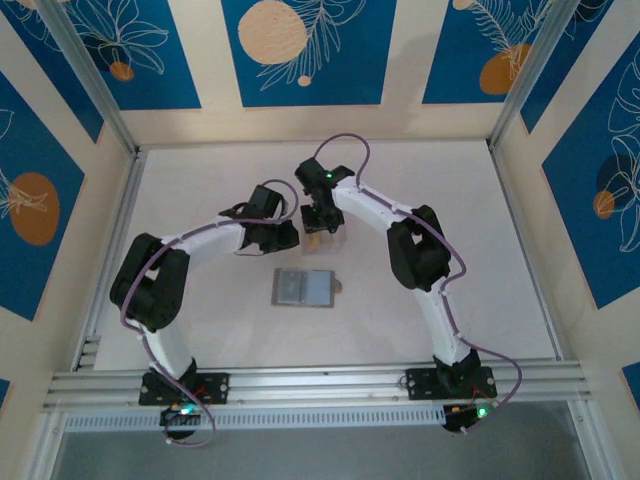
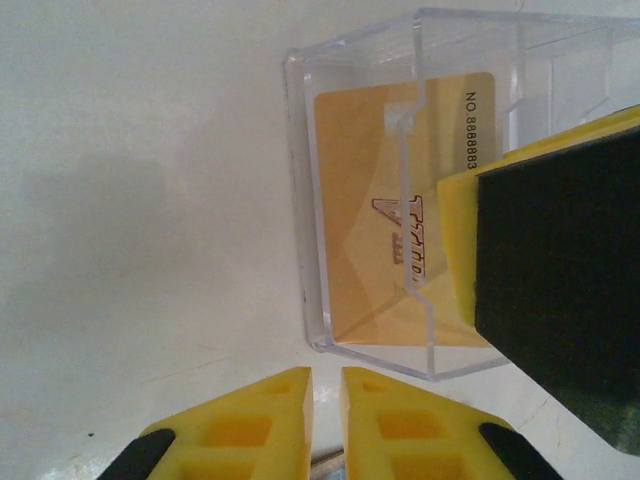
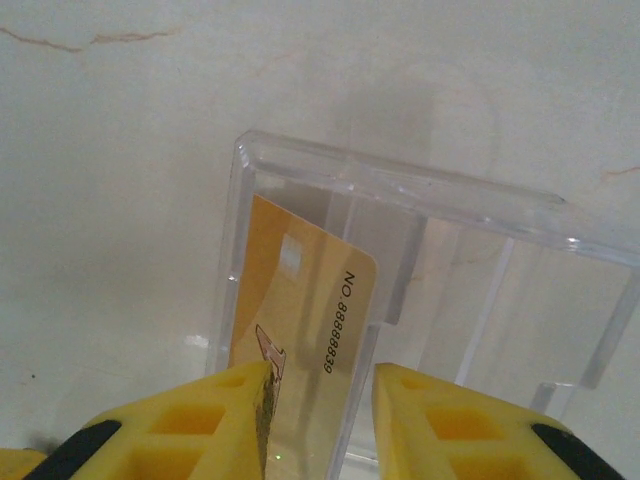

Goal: Put the credit cards into the card holder

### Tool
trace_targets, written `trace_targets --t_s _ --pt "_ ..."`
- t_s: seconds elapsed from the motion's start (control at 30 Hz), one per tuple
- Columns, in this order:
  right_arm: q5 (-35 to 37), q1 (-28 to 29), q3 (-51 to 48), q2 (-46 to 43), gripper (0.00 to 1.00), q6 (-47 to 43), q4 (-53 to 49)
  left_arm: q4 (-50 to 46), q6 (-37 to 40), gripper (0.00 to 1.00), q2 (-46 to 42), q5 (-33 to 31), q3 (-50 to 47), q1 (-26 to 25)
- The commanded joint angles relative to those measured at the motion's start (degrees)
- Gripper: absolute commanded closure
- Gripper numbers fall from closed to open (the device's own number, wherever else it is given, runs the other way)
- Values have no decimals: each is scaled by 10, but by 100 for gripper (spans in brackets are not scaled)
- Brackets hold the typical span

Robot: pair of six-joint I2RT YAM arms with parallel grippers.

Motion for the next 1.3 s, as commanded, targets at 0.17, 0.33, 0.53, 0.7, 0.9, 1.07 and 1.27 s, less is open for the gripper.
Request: trace_targets --t_s 0.17,0.33,0.53,0.7,0.9,1.07,1.27 --pt "45 21 -55 -4 69 5 22 13 -21 86 -24 -19 -15 15" --pt "42 26 -90 -21 70 6 51 11 -22 86 -32 -22 -19 16" --pt "40 26 -102 -51 77 1 61 13 -23 87 -37 -26 -27 18" --pt "37 25 -91 -67 84 -13 52 15 -24 87 -37 -26 -30 19" --pt "26 24 -74 -76 86 -24 39 16 -24 87 -33 -25 -31 19" --pt "22 25 -68 -81 86 -31 32 18 -24 87 -29 -23 -30 19" --pt "11 19 -70 -79 85 -30 29 22 -19 87 -25 -16 -26 18"
